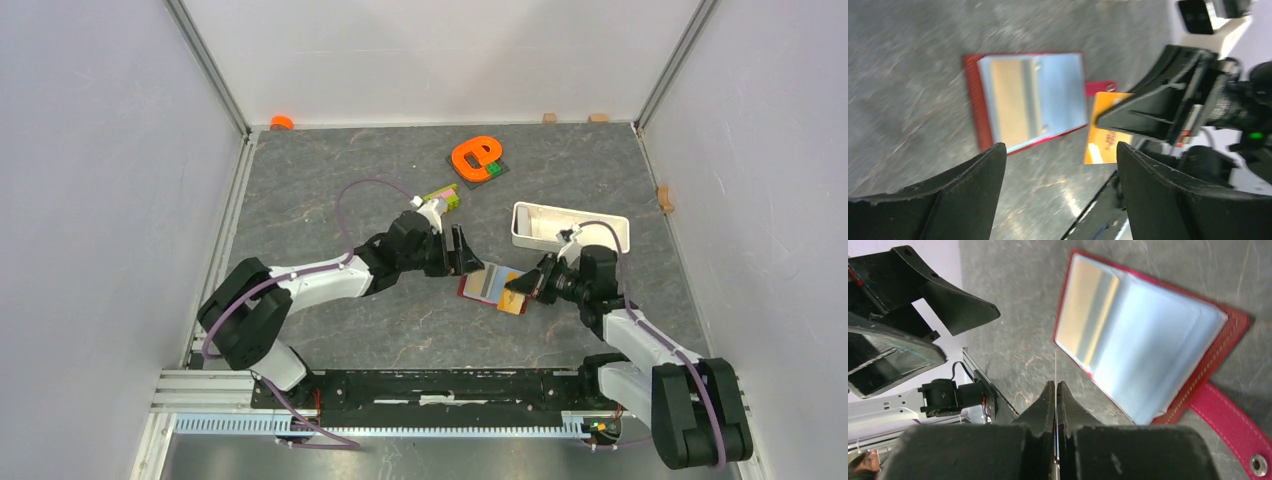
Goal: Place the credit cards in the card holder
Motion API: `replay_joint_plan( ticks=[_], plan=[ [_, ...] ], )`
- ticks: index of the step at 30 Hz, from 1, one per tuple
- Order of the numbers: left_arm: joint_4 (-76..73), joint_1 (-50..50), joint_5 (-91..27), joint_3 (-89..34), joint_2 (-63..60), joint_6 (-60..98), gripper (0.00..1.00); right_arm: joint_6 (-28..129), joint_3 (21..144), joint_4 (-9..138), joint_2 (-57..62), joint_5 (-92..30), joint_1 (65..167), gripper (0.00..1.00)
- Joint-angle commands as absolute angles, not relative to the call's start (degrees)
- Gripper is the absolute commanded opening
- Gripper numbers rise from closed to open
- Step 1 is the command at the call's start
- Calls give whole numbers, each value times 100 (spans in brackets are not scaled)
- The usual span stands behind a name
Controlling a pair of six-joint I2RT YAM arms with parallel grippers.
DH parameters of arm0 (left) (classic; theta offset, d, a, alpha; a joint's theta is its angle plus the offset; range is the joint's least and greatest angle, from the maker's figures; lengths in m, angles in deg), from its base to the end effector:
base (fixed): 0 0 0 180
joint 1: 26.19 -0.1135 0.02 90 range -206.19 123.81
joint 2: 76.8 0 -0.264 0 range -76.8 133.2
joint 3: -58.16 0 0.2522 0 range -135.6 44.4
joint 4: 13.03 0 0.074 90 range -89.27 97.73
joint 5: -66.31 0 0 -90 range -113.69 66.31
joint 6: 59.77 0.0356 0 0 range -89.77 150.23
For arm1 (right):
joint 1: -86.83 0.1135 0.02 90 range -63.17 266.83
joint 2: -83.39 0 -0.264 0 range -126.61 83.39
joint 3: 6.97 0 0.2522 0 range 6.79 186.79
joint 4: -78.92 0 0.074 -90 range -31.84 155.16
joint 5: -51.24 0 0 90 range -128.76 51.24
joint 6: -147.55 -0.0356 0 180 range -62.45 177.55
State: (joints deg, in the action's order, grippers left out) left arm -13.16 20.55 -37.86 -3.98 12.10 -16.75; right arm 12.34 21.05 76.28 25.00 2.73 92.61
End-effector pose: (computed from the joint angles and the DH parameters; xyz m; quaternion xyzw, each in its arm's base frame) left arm 0.2247 -0.2515 0.2153 0.0630 0.8446 -0.4521 0.2798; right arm 0.1803 0.0420 0.1560 0.1182 0.8307 0.4730 0.2687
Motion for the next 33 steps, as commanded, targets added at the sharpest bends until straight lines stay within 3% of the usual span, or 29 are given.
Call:
replay_joint_plan(
  ticks=[1,6,17,33],
  plan=[
    [-475,2074,-3333,-327,1465,-982,87,826,1850,8329,2267,-101,9444,0],
    [-436,2066,-3465,-578,1943,-825,86,452,1689,9026,1816,-282,9558,0],
    [-195,1978,-3445,-1155,2650,-428,69,110,1765,10050,803,-543,9605,0],
    [-88,1978,-3413,-1295,3016,-161,58,99,2083,10660,-17,-668,9649,0]
  ],
)
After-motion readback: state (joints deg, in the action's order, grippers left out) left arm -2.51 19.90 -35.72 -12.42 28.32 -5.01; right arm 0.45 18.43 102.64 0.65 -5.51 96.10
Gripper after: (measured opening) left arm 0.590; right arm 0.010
